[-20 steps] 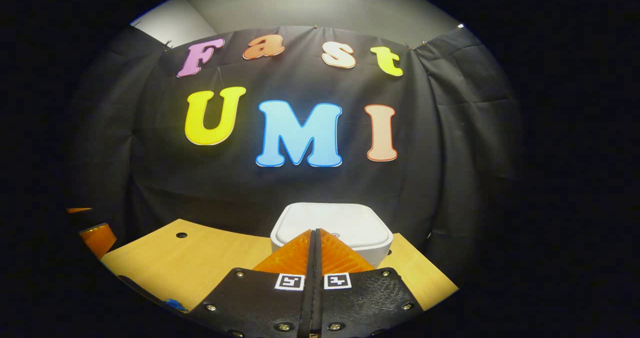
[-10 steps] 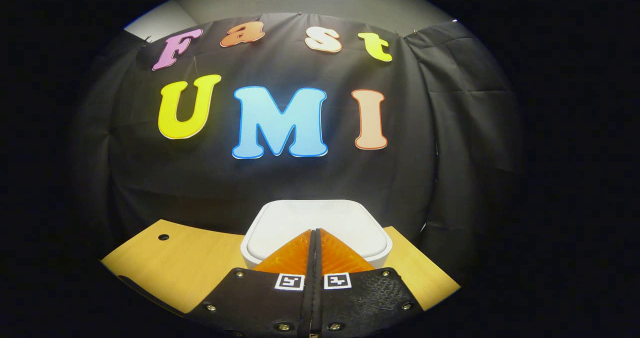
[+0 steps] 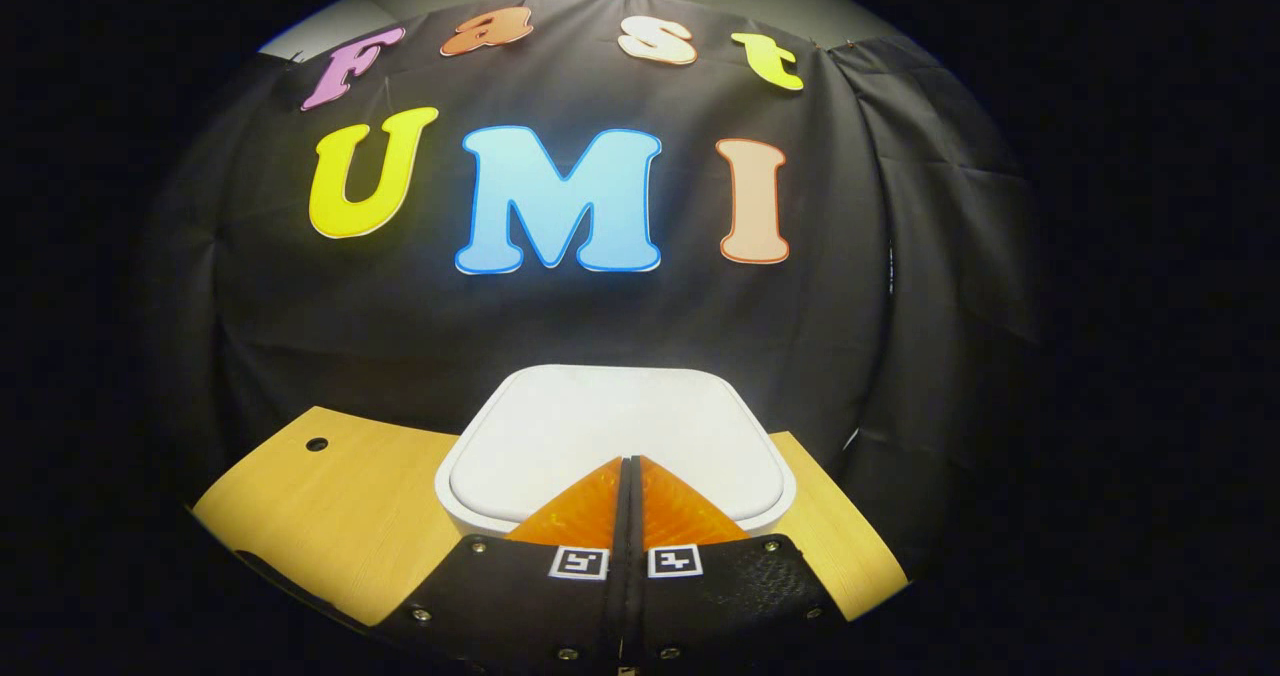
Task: Press the lid of the desktop garbage bin to open it, pick up the crumpled paper on the desktop and throw it into the bin, then pick up the pop can on the desktop and drop it into the bin, and finally close the garbage bin lid.
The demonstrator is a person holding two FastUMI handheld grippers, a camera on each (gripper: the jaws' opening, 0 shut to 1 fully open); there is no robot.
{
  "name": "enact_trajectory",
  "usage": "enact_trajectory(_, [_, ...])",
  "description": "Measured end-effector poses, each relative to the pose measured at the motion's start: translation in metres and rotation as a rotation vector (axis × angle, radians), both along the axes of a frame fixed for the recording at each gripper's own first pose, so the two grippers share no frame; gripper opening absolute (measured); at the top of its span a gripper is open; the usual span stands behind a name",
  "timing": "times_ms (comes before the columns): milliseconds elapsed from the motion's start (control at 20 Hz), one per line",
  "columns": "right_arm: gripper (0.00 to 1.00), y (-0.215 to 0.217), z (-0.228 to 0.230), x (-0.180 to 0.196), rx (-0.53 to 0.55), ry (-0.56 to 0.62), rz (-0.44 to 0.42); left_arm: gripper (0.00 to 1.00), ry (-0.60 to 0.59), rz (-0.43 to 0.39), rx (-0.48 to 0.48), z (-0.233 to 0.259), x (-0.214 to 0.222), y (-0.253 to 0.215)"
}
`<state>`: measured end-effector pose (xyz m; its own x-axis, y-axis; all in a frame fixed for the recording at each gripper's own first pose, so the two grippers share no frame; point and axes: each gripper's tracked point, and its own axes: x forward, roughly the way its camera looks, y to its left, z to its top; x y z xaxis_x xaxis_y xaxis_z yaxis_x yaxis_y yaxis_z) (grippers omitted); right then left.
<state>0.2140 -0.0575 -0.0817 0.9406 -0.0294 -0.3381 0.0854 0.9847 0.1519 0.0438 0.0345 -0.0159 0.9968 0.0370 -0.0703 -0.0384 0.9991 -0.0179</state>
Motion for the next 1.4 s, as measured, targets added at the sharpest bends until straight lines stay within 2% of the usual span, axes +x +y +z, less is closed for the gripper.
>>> enact_trajectory(200, [0.00, 0.001, -0.002, -0.002, -0.024, 0.002, 0.014, 1.00, -0.008, 0.027, -0.018, 0.003, 0.000, -0.007])
enact_trajectory(450, [0.00, 0.002, -0.006, -0.003, -0.152, -0.014, 0.024, 1.00, -0.006, 0.044, 0.004, 0.000, 0.002, -0.019])
enact_trajectory(600, [0.01, 0.002, -0.006, -0.002, -0.065, -0.032, 0.018, 1.00, -0.011, 0.055, 0.003, 0.005, 0.003, -0.023])
enact_trajectory(1000, [0.00, -0.001, 0.009, 0.005, 0.016, -0.054, 0.048, 1.00, -0.027, 0.049, 0.009, 0.013, 0.005, -0.034])
enact_trajectory(1400, [0.00, -0.013, 0.065, 0.017, -0.009, -0.196, 0.022, 1.00, -0.036, 0.057, 0.009, 0.017, 0.009, -0.035])
